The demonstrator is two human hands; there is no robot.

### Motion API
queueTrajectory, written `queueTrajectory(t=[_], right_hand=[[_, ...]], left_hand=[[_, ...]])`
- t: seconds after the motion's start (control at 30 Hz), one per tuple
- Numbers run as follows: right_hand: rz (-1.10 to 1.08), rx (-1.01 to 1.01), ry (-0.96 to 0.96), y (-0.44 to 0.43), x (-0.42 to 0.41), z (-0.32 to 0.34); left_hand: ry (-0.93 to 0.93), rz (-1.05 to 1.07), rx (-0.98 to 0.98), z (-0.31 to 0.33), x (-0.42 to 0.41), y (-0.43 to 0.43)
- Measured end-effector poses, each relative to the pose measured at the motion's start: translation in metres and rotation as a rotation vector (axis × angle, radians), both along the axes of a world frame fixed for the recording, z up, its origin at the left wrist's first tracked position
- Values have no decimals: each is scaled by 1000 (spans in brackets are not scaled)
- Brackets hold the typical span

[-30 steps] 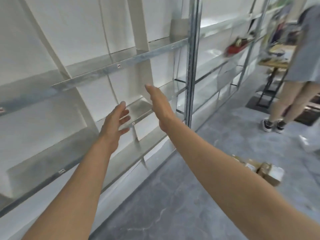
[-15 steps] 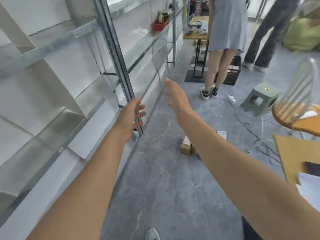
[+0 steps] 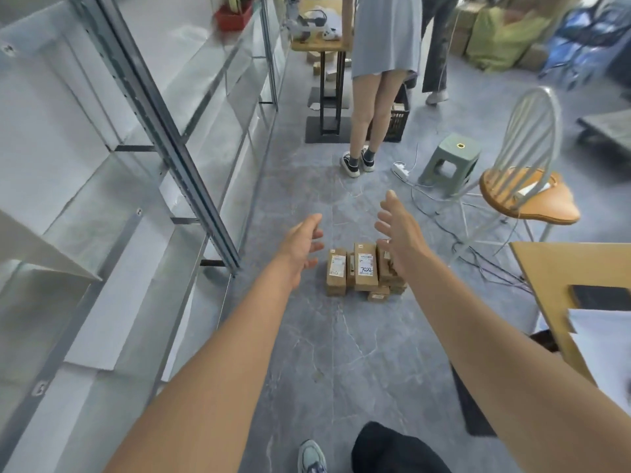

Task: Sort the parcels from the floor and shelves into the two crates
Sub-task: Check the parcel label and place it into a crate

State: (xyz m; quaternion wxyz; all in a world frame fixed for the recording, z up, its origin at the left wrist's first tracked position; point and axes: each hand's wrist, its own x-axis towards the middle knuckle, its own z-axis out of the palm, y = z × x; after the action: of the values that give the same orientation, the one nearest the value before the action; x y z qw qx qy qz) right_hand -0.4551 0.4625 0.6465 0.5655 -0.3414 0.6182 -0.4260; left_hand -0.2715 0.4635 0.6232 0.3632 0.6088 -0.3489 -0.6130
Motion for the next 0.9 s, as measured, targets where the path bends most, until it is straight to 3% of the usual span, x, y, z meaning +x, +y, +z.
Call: queueTrajectory(t=[0.37, 0.9], right_hand=[[-47, 182, -27, -94, -19, -92], [32, 524, 51, -289, -55, -279]], left_hand=[[-27, -26, 157, -73, -16, -91], [-124, -27, 498, -244, -62, -283]])
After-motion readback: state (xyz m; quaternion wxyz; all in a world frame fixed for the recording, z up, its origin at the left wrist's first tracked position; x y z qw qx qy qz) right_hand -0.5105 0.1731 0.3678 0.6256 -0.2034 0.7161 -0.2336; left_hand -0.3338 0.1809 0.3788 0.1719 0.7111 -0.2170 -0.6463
